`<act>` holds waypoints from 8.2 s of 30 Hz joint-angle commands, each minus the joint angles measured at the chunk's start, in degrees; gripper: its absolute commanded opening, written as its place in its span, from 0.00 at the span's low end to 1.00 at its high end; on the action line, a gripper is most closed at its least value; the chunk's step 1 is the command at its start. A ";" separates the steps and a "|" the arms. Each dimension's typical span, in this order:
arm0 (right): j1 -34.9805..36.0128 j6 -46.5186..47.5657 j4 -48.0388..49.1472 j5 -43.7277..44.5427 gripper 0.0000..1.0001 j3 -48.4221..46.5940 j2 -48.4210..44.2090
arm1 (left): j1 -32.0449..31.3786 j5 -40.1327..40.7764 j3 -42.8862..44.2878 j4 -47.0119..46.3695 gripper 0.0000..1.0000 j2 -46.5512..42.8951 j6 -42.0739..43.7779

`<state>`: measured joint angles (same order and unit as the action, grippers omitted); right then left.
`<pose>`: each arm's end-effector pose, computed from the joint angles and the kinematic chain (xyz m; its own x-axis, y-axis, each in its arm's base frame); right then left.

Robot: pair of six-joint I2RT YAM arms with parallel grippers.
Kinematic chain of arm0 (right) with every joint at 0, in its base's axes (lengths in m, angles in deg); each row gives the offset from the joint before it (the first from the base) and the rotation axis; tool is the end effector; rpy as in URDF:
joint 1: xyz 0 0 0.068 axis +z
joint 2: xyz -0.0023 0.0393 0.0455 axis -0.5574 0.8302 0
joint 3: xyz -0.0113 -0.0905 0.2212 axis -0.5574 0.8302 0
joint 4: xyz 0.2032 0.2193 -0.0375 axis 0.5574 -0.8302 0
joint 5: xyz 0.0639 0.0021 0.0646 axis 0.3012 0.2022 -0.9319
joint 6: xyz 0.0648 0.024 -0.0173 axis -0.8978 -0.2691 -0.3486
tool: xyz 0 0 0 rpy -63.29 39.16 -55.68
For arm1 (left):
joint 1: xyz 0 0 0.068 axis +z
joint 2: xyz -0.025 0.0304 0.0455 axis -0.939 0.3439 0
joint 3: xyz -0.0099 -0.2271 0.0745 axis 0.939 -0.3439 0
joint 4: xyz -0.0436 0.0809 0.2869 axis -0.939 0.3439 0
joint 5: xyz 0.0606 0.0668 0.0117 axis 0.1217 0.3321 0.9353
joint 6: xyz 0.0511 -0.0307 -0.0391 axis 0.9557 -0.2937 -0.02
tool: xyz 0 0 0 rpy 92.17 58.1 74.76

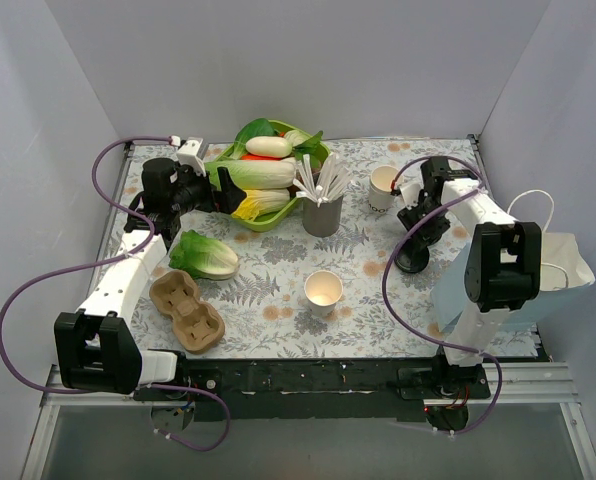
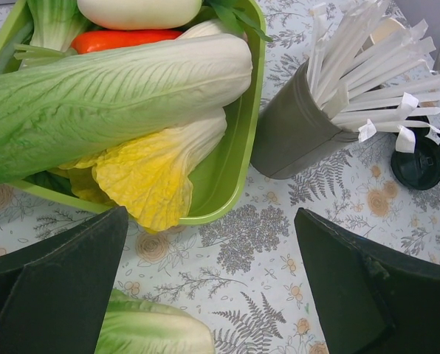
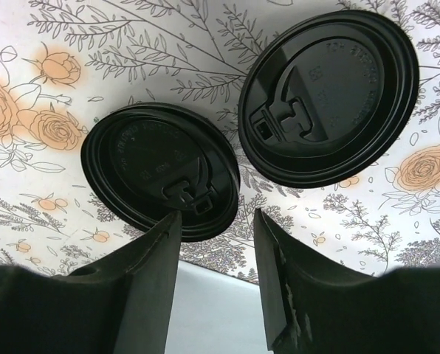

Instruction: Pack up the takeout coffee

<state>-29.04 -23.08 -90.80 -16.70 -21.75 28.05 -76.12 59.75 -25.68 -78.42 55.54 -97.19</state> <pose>0.3873 0.0335 0.1391 -0.7861 -0.5791 -0.2158 -0.5683 0.8146 -0.1159 0.3623 -0.0664 0.2674 -0.6410 -0.5595 -0.5254 0.0849 0.6286 -0.7731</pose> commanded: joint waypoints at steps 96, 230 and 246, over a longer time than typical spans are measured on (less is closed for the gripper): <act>57.65 26.67 70.69 12.58 0.01 46.18 -55.63 | -18.63 6.00 -2.11 3.91 0.98 -7.11 -6.97; 60.29 42.76 42.22 -3.15 0.10 57.96 -76.02 | -26.10 -22.30 -10.03 -14.03 0.85 21.19 -20.68; 60.29 42.40 39.93 -2.81 0.19 57.34 -73.38 | -26.10 -25.46 -9.06 -16.31 0.85 22.07 -22.88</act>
<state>30.83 17.59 -48.05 -17.97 37.72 -45.96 -102.22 36.59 -36.19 -93.02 77.33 -119.24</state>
